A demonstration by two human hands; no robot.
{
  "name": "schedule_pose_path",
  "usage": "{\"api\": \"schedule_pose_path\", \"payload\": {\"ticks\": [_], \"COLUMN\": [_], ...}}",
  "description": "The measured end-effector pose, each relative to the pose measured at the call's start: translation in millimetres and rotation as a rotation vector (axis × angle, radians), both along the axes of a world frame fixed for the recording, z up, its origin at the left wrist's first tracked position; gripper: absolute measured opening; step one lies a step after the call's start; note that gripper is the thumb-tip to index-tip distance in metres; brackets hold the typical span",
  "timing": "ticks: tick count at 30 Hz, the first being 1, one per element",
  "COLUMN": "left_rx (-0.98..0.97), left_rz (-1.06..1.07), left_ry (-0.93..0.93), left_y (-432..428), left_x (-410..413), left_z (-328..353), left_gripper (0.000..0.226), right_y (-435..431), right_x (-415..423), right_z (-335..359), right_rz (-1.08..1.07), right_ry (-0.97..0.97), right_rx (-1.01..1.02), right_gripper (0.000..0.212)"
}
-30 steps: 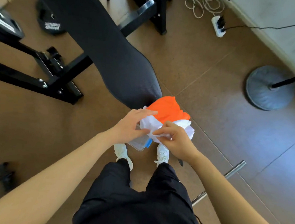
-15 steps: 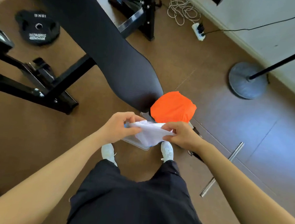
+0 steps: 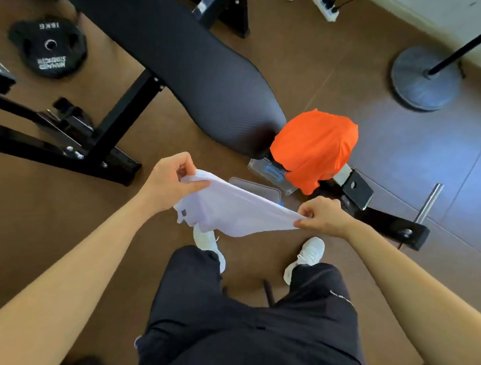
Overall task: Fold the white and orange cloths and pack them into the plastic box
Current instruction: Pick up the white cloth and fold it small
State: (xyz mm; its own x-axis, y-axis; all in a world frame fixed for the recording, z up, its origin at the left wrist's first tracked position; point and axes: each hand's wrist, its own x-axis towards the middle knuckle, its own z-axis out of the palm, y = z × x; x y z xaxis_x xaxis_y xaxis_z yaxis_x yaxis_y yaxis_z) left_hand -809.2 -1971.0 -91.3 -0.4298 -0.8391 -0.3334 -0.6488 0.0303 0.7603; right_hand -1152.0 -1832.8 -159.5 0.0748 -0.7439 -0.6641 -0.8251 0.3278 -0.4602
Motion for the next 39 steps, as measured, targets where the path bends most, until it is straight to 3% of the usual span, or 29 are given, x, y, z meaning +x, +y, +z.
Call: {"api": "schedule_pose_path", "payload": {"ticks": [2,6,8,10,12,16,20,24,27,31,33,35,37,39], "left_rx": [-0.036,-0.060,-0.096,-0.122,-0.163,-0.292,-0.474,-0.438,-0.376,-0.357,-0.366,-0.380,-0.388,-0.416], "left_rz": [-0.050,-0.175,-0.222,-0.233,-0.227,-0.280,-0.259,-0.070,0.005,-0.084,-0.133,-0.175,-0.210,-0.239], "left_ry": [-0.091,-0.249,-0.338,-0.372,-0.387,-0.398,-0.385,-0.238,-0.041,0.161,0.221,0.267,0.290,0.304], "left_y": [-0.3,-3.6,-4.4,-4.7,-2.5,8.0,39.9,80.0,102.8,142.0,155.9,167.0,177.9,186.2], "left_x": [1.5,4.7,4.3,2.4,-0.2,-2.1,9.7,10.5,-0.7,-27.6,-37.8,-45.3,-51.5,-54.4], "left_z": [-22.3,-80.2,-108.1,-137.5,-167.7,-223.2,-248.2,-235.3,-206.7,-164.0,-146.9,-130.9,-115.1,-103.2], "left_gripper": [0.026,0.019,0.009,0.016,0.024,0.028,0.027,0.025,0.029,0.025,0.021,0.015,0.008,0.012], "right_y": [5.3,17.9,23.7,26.9,32.8,55.2,91.7,141.6,157.0,153.6,143.7,133.6,127.6,123.4], "right_x": [-0.6,-11.2,-16.7,-21.4,-25.3,-36.0,-41.4,-41.3,-38.5,-22.9,-4.2,23.5,55.6,82.2], "right_z": [-28.3,-92.0,-118.1,-140.0,-163.2,-212.5,-232.3,-224.5,-205.7,-166.3,-138.0,-105.8,-72.5,-49.9], "right_rz": [0.005,-0.113,-0.239,-0.369,-0.415,-0.392,-0.264,-0.191,-0.255,-0.222,-0.234,-0.251,-0.204,-0.141], "right_ry": [0.015,0.002,-0.156,-0.313,-0.347,-0.317,-0.281,-0.198,-0.067,0.081,-0.001,-0.207,-0.469,-0.649], "right_rx": [-0.002,-0.041,-0.053,-0.081,-0.172,-0.340,-0.343,-0.342,-0.454,-0.568,-0.664,-0.740,-0.686,-0.603], "right_gripper": [0.036,0.045,0.045,0.047,0.045,0.037,0.021,0.045,0.036,0.020,0.014,0.025,0.042,0.043]}}
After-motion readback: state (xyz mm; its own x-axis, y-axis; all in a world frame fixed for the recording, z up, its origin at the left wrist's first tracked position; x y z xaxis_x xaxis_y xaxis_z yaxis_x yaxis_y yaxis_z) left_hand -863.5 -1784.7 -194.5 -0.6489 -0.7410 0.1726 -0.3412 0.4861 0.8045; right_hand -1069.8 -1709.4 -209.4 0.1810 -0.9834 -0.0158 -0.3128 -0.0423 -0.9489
